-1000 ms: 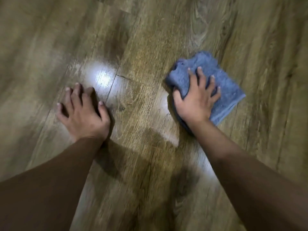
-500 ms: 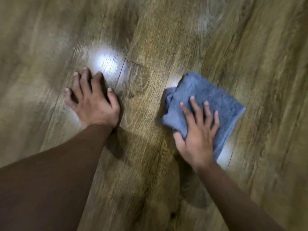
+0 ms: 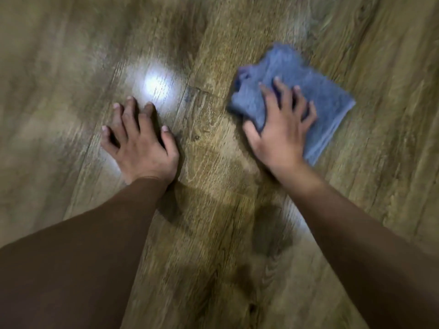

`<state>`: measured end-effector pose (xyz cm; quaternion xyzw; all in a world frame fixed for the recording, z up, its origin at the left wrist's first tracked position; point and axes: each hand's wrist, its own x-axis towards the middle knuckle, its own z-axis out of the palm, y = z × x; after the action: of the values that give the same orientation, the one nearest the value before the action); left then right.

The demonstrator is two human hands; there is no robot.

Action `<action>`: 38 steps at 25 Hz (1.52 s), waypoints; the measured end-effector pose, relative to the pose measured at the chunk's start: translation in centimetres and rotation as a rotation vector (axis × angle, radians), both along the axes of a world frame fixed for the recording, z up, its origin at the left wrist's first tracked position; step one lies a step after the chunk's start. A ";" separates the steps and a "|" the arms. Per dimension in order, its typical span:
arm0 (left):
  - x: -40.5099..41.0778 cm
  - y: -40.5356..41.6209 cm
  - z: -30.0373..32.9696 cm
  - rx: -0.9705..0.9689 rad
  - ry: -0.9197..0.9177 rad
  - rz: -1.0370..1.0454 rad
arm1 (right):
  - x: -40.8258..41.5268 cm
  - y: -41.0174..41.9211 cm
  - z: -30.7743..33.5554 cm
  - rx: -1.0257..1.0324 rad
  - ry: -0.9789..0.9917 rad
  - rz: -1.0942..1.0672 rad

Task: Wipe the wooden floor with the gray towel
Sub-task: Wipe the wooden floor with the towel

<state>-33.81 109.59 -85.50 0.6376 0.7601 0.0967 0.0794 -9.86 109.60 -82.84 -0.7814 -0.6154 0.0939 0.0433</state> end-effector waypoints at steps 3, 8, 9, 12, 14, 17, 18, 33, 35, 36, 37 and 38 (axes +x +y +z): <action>0.0 -0.1 0.0 -0.007 0.003 -0.006 | 0.8 7.9 -0.4 0.038 -0.007 -0.052; 0.0 0.1 -0.1 -0.001 -0.005 -0.004 | 0.7 5.8 -0.1 0.071 0.081 0.046; 0.0 0.0 -0.1 0.000 -0.004 -0.002 | 0.4 3.7 0.1 0.062 0.106 0.096; -0.1 0.1 -0.2 0.007 -0.012 0.003 | -1.3 -5.4 0.6 -0.005 0.122 0.175; 0.0 0.1 -0.2 0.011 -0.014 -0.001 | -2.8 -12.2 0.8 -0.058 0.081 0.192; -0.1 0.1 -0.4 0.010 -0.010 0.002 | -3.7 -17.3 0.5 -0.093 0.033 0.268; -0.1 0.1 -0.4 0.010 -0.009 0.001 | -3.6 -17.0 0.4 -0.091 0.023 0.274; -0.1 0.0 -0.1 -0.007 -0.018 -0.001 | -1.3 9.3 -0.3 0.071 0.075 0.010; 0.0 0.0 -0.1 -0.009 -0.004 -0.007 | -1.9 4.5 0.3 0.054 0.129 0.096; 0.0 0.0 -0.1 -0.008 0.003 -0.008 | -2.5 1.4 0.5 0.034 0.143 0.130; -0.1 0.0 -0.2 -0.006 0.008 -0.007 | -3.2 -2.1 0.7 0.010 0.139 0.166; -0.1 0.0 -0.2 -0.006 0.013 -0.005 | -4.0 -5.7 0.9 -0.010 0.126 0.201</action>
<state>-33.93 109.60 -85.70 0.6397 0.7595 0.0899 0.0765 -13.81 103.94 -81.89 -0.7084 -0.6863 0.1497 0.0685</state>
